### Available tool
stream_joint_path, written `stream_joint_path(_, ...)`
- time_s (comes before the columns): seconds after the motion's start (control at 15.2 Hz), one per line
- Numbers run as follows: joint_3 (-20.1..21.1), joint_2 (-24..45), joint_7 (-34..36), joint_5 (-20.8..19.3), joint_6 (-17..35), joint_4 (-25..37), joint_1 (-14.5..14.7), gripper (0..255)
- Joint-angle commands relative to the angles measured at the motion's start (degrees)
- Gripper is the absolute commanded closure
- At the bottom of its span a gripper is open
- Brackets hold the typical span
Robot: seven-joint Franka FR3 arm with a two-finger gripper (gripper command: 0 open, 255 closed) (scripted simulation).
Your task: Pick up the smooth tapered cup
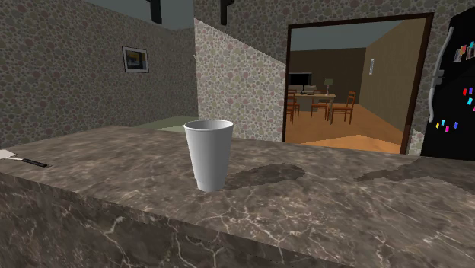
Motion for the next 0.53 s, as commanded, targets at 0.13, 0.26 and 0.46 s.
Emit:
stream_joint_path(0.13, -1.2, 2.7, -1.3, 0.1, 3.5, -0.9, 0.1, 0)
stream_joint_path(0.26, -2.4, 5.8, -2.6, 0.3, 7.0, -1.5, 0.2, 0)
stream_joint_path(0.46, -4.1, 10.8, -4.7, 0.8, 12.0, -1.7, 0.5, 0)
